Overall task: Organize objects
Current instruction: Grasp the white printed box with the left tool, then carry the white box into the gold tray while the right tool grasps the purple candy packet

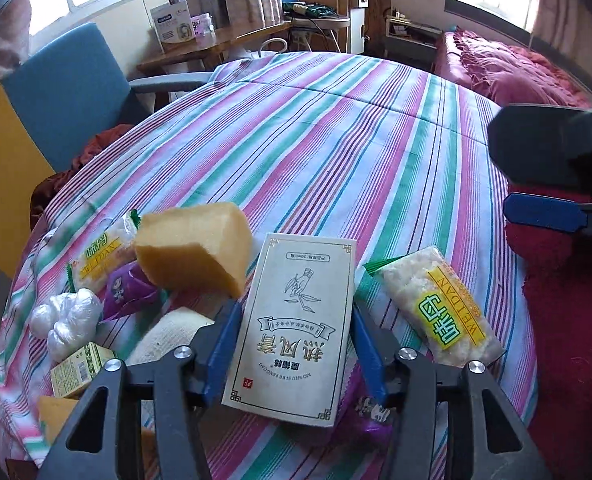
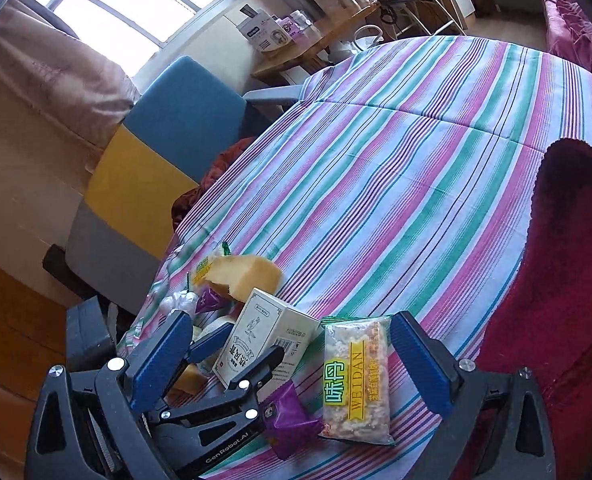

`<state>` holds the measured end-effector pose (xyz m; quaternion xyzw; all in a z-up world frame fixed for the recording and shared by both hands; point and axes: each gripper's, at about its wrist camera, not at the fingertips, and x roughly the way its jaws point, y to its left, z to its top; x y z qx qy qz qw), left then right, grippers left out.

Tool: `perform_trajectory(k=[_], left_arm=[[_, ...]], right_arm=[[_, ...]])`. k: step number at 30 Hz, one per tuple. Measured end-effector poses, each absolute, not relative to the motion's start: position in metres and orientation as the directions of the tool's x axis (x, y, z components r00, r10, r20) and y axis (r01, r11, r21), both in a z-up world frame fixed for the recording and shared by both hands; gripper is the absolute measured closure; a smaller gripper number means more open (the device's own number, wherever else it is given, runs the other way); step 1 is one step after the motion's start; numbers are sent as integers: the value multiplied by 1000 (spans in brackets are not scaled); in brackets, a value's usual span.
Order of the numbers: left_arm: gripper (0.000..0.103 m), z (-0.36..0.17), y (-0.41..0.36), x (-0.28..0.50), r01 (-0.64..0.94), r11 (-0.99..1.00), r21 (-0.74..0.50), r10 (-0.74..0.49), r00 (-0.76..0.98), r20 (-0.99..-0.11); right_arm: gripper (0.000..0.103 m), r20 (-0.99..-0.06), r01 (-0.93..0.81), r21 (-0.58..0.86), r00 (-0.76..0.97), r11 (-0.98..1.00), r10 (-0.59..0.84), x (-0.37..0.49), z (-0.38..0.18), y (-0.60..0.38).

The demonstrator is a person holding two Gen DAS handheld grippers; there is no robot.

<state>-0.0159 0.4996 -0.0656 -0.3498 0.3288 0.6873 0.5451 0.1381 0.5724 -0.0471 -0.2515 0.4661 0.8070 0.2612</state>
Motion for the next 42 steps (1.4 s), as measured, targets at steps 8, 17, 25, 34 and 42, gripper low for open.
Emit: perform_trajectory(k=[8,17,25,34,42], left_arm=[[50,-30,423,-25,-939,-344,-8,602,-214,-769],[50,-29,323,-28,-853,-514,-95,590,-271,-761],[50,-23,259,-24,-787,-595,-166,608,-305,-733],[51,8,163,-71,-618,-754,-222,574,-456,-680],[51,-3,62,-149,-355,-922,-152,350,-600,-719]], right_arm=[[4,-697,-650,571,-707,-502,122,121,-48,570],[21,-815,-505,411,-577,-759,-57,70,-51,528],[27,-950,-383,134,-312,-914,-8,34,-74,488],[71,-983,-349,-12,-167,-937,75,29,-96,478],[71,-983,-350,1,-171,-937,63,26,-101,479]])
